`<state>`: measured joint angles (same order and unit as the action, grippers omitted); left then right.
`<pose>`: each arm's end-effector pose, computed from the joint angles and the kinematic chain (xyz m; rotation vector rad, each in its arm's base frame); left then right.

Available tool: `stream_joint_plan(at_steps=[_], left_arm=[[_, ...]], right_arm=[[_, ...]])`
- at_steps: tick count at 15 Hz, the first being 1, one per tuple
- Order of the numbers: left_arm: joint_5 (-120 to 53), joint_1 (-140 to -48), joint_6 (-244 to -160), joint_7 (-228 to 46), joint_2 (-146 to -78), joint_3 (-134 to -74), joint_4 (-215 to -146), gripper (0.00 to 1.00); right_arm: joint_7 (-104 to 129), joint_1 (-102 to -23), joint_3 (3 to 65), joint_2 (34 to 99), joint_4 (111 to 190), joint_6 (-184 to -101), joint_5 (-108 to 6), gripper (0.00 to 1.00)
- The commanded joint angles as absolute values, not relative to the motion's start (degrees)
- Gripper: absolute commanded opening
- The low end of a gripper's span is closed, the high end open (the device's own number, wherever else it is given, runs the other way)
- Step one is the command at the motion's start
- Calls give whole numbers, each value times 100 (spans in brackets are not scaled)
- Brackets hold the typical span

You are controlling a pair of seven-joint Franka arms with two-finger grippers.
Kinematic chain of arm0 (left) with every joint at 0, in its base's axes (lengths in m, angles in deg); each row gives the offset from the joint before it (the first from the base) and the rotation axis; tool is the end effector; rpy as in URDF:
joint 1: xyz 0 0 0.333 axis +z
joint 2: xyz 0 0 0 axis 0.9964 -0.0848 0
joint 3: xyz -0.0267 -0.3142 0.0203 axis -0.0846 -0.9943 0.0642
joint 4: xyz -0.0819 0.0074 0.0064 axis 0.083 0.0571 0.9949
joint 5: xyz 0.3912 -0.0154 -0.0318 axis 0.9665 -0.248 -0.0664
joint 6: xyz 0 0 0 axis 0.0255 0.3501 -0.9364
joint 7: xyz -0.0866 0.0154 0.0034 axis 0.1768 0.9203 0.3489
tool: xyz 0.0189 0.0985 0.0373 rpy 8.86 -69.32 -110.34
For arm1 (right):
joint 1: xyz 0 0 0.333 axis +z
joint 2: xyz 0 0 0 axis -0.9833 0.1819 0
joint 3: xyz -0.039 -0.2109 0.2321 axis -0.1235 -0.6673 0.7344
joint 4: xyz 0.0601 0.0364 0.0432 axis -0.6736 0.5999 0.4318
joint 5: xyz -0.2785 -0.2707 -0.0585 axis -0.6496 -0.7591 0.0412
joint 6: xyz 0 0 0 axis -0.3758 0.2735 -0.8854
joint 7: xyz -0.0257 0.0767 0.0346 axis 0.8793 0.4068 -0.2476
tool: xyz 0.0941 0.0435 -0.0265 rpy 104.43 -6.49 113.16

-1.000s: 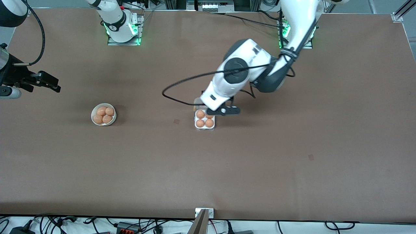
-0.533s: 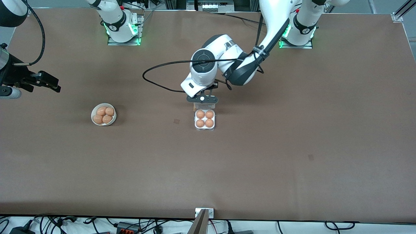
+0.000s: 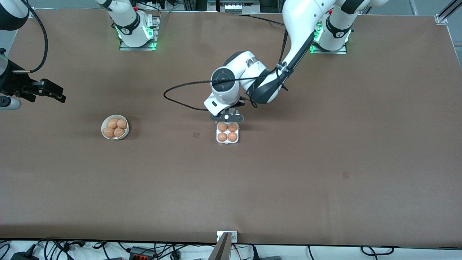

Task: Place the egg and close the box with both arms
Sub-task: 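Press the lid down over the eggs with the left gripper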

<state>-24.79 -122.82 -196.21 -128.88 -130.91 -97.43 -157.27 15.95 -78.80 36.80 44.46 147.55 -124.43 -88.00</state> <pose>0.4906 -0.5276 0.2600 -3.1060 0.0612 0.3492 0.5709 -0.0196 0.5718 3.1401 -0.0190 -0.0011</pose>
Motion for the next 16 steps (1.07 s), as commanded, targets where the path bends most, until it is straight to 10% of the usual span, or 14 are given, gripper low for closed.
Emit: stream_joint_plan(at_steps=[1, 16], left_arm=[[-2281, -12275, -19674, -12871, -13115, -9714, -15653, 0], [-2316, -11616, -20675, -12897, -13456, -9687, -15090, 0]], right_arm=[[1498, -8013, 3837, 4362, 14752, -12351, -8835, 100], [1498, -8005, 3837, 4362, 14752, -12298, -8853, 100]])
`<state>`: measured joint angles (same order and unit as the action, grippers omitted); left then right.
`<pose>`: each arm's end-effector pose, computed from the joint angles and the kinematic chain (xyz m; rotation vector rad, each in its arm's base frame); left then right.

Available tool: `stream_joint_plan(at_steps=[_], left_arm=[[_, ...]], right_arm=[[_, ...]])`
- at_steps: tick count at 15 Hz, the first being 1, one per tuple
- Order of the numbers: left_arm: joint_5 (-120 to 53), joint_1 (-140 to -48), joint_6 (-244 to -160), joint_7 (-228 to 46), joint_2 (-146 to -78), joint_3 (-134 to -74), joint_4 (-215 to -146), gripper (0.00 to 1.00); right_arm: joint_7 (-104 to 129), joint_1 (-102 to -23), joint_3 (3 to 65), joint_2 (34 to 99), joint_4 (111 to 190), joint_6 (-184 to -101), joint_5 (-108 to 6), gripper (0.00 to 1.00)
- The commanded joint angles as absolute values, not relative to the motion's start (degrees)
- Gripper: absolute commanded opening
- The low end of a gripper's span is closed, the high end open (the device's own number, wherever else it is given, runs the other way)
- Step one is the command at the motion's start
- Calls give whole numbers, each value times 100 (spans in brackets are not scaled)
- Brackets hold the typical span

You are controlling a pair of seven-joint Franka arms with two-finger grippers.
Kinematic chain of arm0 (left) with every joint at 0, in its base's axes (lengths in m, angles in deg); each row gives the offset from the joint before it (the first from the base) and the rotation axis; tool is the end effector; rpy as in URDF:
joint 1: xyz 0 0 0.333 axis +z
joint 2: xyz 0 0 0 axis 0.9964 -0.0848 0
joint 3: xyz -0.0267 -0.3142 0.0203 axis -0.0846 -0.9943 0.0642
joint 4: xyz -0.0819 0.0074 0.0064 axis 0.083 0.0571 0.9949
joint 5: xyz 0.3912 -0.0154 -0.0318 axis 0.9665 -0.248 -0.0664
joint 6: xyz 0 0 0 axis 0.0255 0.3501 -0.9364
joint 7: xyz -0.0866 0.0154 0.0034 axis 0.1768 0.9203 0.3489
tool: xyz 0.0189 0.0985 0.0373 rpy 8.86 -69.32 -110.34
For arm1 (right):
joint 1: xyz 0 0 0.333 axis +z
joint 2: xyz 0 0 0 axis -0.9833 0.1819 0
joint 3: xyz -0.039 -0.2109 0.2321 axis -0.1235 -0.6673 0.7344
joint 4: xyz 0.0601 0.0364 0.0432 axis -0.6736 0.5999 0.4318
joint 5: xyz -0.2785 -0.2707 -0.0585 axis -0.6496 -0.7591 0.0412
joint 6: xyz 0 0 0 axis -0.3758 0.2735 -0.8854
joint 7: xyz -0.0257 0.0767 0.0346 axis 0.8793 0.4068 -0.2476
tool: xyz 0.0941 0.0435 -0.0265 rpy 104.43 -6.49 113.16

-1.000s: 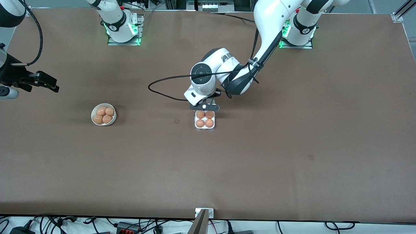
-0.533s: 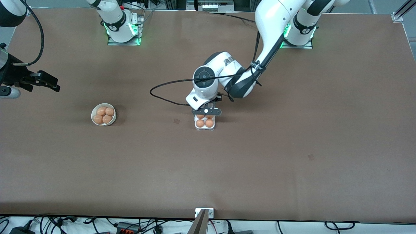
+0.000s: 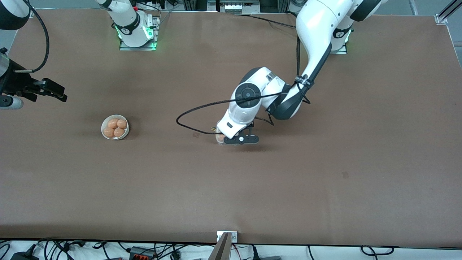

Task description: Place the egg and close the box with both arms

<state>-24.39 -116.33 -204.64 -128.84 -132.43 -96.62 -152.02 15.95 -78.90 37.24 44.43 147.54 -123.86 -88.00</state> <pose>0.5845 -0.4791 0.2927 3.0065 0.1491 -0.0891 0.5698 -0.0162 0.5713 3.1406 -0.0097 -0.0156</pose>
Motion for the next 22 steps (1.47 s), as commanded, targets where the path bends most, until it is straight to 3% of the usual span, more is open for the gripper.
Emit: stream_joint_plan(at_steps=[1, 6, 11, 17, 22], left_arm=[[-2316, -11616, -20798, -12923, -13536, -9687, -15081, 0], [-2307, -11643, -20878, -12914, -13686, -9687, -15073, 0], [-2272, -11354, -20423, -12915, -13309, -9644, -14923, 0], [-2052, -10291, -19350, -12300, -12035, -9731, -15362, 1], [-2105, -9473, -19358, -11835, -11069, -9827, -16231, 1]], right_arm=[[1498, -8005, 3837, 4362, 14752, -12316, -8853, 100], [1498, -8013, 3837, 4371, 14752, -12333, -8853, 100], [1498, -8005, 3837, 4371, 14752, -12334, -8853, 100], [1498, -8013, 3837, 4371, 14752, -12342, -8853, 100], [1498, -8013, 3837, 4371, 14752, -12351, -8853, 100]])
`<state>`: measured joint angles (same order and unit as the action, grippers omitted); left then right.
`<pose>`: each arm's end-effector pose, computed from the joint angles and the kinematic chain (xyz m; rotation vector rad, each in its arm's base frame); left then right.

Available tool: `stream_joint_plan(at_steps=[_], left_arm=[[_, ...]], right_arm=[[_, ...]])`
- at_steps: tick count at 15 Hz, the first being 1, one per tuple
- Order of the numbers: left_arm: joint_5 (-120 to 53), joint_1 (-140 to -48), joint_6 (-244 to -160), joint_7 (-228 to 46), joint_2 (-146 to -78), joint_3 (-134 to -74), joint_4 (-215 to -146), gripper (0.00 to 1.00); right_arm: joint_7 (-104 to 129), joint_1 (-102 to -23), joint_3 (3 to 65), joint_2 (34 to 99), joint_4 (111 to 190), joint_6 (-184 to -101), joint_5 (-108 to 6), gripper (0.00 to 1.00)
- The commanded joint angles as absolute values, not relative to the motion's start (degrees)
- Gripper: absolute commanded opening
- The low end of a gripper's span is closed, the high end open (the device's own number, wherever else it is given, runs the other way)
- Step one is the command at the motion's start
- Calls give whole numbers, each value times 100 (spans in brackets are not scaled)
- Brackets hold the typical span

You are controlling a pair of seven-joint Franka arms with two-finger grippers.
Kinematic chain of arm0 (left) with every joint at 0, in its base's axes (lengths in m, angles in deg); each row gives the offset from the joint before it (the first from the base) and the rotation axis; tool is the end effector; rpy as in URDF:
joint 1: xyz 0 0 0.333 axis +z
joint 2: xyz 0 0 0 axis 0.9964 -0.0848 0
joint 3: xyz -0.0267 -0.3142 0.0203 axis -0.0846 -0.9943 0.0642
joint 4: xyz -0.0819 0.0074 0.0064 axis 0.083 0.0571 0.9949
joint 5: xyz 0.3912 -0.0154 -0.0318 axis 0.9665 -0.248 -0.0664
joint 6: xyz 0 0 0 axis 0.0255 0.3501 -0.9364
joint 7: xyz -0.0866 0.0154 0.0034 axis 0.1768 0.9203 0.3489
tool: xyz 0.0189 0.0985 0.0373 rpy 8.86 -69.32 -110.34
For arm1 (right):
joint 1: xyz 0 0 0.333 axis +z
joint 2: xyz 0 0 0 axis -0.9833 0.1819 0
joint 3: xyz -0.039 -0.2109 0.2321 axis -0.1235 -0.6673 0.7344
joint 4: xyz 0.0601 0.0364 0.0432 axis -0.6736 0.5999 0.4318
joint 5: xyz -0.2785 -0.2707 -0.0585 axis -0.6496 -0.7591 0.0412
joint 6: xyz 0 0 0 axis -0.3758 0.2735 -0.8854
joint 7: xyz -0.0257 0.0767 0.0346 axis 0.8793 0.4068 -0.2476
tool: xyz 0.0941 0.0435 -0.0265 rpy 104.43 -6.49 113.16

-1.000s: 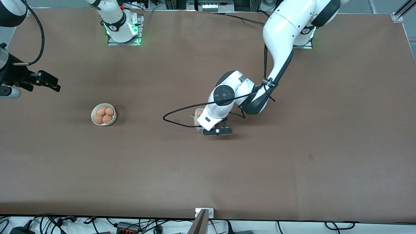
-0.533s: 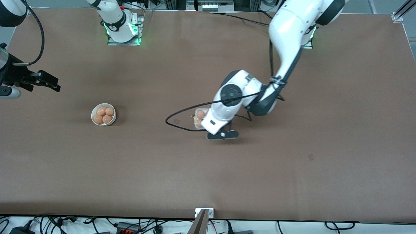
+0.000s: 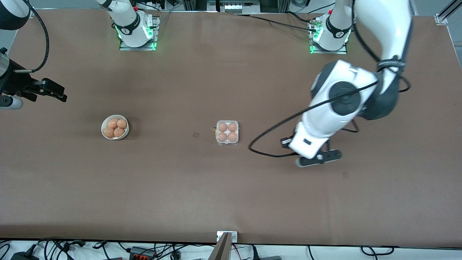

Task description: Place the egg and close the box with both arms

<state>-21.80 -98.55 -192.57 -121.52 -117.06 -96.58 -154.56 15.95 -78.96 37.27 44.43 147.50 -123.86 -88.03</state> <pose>0.6660 -0.2655 0.4480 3.0473 0.3653 0.0333 0.5698 -0.0166 0.5717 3.1401 -0.0104 -0.0146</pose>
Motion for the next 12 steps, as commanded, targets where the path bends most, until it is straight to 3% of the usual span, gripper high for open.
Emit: stream_joint_plan(at_steps=[1, 5, 7, 9, 12], left_arm=[[-2262, -9237, -19366, -11746, -10875, -9924, -16424, 1], [-2430, -8839, -19656, -11798, -9795, -10100, -17724, 1], [-2430, -8725, -19691, -11798, -9399, -10100, -18129, 6], [-2430, -8628, -19709, -11755, -9003, -10100, -18516, 0], [-2430, -8408, -19701, -11737, -8642, -10100, -18816, 0]], right_arm=[[1498, -8013, 3837, 4371, 14752, -12351, -8853, 100], [1498, -8022, 3837, 4371, 14752, -12351, -8853, 100], [1498, -8013, 3837, 4371, 14752, -12351, -8853, 100], [1498, -8022, 3837, 4371, 14752, -12351, -8853, 100], [1498, -8013, 3837, 4371, 14752, -12360, -8853, 100]])
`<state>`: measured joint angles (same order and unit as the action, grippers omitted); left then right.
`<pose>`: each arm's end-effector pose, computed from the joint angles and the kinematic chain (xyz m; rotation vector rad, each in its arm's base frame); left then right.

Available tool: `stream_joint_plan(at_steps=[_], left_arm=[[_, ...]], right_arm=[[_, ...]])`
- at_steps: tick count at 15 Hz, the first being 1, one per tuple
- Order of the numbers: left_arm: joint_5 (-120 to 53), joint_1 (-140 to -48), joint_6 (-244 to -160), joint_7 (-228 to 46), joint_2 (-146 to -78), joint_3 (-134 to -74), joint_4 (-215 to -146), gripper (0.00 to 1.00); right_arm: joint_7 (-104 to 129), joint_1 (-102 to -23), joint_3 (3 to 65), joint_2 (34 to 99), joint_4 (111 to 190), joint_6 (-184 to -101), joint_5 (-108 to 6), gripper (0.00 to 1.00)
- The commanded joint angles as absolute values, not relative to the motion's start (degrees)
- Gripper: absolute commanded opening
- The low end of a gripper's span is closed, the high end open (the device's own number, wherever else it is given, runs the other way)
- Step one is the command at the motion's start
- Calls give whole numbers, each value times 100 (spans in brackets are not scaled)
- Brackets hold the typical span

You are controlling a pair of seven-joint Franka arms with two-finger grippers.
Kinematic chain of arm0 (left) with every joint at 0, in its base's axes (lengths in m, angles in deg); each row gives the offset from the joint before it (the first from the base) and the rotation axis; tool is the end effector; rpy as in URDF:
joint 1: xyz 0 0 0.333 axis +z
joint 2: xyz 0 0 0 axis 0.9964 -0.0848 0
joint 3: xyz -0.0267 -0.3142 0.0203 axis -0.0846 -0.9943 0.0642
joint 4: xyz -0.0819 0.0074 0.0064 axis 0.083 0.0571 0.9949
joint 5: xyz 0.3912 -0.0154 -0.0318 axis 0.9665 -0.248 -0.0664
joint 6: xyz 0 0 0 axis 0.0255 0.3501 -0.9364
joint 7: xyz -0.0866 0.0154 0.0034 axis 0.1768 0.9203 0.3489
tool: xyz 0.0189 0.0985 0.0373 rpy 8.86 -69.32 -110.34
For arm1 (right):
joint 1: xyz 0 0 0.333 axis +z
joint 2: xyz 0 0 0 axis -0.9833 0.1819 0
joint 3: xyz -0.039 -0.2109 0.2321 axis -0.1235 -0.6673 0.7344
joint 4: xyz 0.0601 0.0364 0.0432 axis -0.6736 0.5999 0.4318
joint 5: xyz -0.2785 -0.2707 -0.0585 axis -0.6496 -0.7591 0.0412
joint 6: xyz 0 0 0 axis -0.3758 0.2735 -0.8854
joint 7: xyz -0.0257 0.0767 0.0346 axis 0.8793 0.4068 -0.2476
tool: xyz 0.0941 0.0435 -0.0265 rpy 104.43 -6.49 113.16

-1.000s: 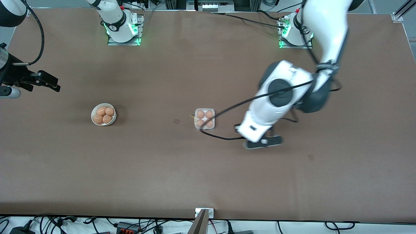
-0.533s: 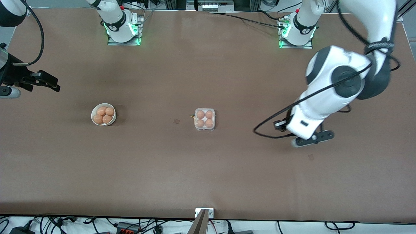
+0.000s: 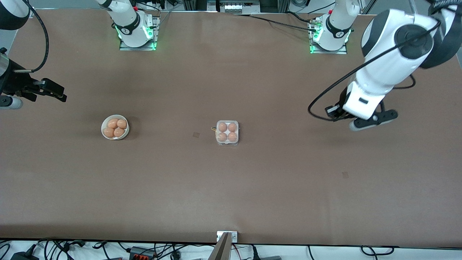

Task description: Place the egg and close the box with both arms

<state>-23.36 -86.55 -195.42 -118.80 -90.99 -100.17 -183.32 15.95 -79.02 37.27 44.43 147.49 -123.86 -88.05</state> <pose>0.5703 -0.1583 0.5052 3.0791 0.4911 0.0725 0.5698 -0.0172 0.5718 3.1397 -0.0120 -0.0143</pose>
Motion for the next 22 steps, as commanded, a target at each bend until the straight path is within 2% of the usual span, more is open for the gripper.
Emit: stream_joint_plan(at_steps=[1, 7, 13, 15, 20, 21, 22], left_arm=[[-2430, -8391, -19648, -11737, -8571, -10100, -18834, 0], [-2509, -8013, -19218, -11298, -8053, -10083, -18939, 0], [-2676, -7942, -19138, -10814, -8034, -10056, -18914, 0], [-2676, -7951, -18972, -10814, -8078, -10074, -18809, 7], [-2676, -7951, -18918, -10622, -8096, -10065, -18764, 9], [-2676, -7951, -18866, -10568, -8096, -10056, -18764, 12], [-2676, -7942, -18822, -10559, -8096, -10048, -18755, 19]], right_arm=[[1498, -8013, 3837, 4371, 14752, -12360, -8853, 100], [1498, -8013, 3837, 4371, 14743, -12351, -8853, 100], [1498, -8013, 3828, 4353, 14743, -12325, -8853, 100], [1498, -8013, 3828, 4353, 14743, -12325, -8853, 100], [1498, -8013, 3828, 4353, 14743, -12316, -8862, 100], [1498, -8013, 3828, 4353, 14743, -12316, -8862, 100], [1498, -8013, 3828, 4353, 14743, -12307, -8862, 100]])
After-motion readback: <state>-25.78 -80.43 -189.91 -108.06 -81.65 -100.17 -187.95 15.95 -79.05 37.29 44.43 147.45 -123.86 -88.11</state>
